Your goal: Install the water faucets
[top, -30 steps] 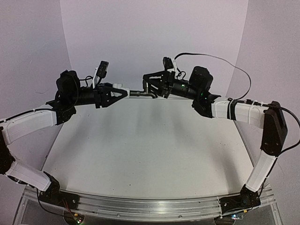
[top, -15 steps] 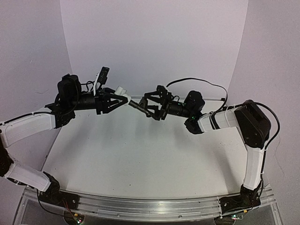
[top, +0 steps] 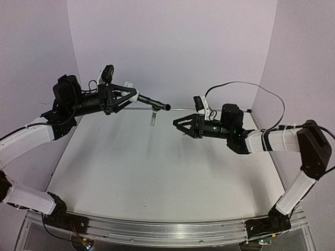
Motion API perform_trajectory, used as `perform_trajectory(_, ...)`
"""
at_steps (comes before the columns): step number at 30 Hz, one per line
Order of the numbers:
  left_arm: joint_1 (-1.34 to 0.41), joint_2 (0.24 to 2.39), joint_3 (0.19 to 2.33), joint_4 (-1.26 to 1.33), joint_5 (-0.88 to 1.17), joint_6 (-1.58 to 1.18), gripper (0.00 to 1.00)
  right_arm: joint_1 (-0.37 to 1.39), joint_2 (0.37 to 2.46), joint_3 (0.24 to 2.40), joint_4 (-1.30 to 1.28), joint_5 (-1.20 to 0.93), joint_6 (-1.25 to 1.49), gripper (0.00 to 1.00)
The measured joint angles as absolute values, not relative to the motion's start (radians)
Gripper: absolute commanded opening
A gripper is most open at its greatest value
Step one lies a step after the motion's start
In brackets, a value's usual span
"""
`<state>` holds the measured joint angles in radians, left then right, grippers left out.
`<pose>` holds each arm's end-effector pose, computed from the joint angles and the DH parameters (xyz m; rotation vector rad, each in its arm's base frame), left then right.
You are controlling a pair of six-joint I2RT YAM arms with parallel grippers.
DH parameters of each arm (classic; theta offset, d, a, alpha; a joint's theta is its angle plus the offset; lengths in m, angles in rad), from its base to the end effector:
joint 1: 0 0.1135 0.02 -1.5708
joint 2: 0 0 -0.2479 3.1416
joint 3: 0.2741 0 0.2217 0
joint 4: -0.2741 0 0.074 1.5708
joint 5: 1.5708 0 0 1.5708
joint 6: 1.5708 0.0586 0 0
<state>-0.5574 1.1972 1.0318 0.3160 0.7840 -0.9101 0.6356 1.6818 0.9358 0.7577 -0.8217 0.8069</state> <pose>0.2022 -0.1748 0.3857 0.4642 1.6650 -1.6917 0.2633 0.2476 0.2604 -0.6036 1.7652 1.6990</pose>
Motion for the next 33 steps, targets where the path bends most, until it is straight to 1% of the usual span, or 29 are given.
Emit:
perform_trajectory(2, -0.549, 1.243, 1.036, 0.293, 0.794, -0.986, 0.0, 0.677, 1.591, 0.981, 0.658, -0.765, 0.608, 0.9)
perform_trajectory(5, -0.547, 1.279, 1.036, 0.256, 0.804, -1.056, 0.0, 0.746, 1.51, 1.026, 0.589, -0.716, 0.388, 0.9)
perform_trajectory(8, -0.547, 1.284, 1.036, 0.241, 0.814, -1.102, 0.0, 0.801, 1.491, 1.05, 0.572, -0.695, 0.242, 0.88)
perform_trajectory(10, -0.547, 1.284, 1.036, 0.244, 0.818, -1.125, 0.0, 0.813, 1.501, 1.059, 0.553, -0.688, 0.186, 0.84)
perform_trajectory(13, -0.549, 1.284, 1.036, 0.243, 0.819, -1.149, 0.0, 0.823, 1.546, 1.097, 0.533, -0.67, 0.14, 0.75)
perform_trajectory(17, -0.551, 1.285, 1.036, 0.244, 0.822, -1.159, 0.0, 0.833, 1.605, 1.155, 0.51, -0.651, 0.115, 0.56)
perform_trajectory(19, -0.551, 1.285, 1.036, 0.244, 0.829, -1.158, 0.0, 0.836, 1.627, 1.18, 0.505, -0.645, 0.119, 0.43)
perform_trajectory(22, -0.551, 1.286, 1.036, 0.243, 0.838, -1.145, 0.0, 0.838, 1.656, 1.218, 0.506, -0.633, 0.155, 0.15)
perform_trajectory(23, -0.55, 1.288, 1.036, 0.242, 0.833, -1.134, 0.0, 0.838, 1.659, 1.222, 0.509, -0.634, 0.175, 0.11)
perform_trajectory(27, -0.544, 1.293, 1.036, 0.25, 0.834, -1.06, 0.0, 0.84, 1.666, 1.23, 0.515, -0.638, 0.289, 0.01)
perform_trajectory(30, -0.543, 1.293, 1.036, 0.261, 0.841, -0.965, 0.0, 0.831, 1.679, 1.239, 0.526, -0.679, 0.391, 0.0)
perform_trajectory(33, -0.545, 1.293, 1.035, 0.293, 0.865, -0.799, 0.0, 0.799, 1.717, 1.271, 0.569, -0.79, 0.557, 0.0)
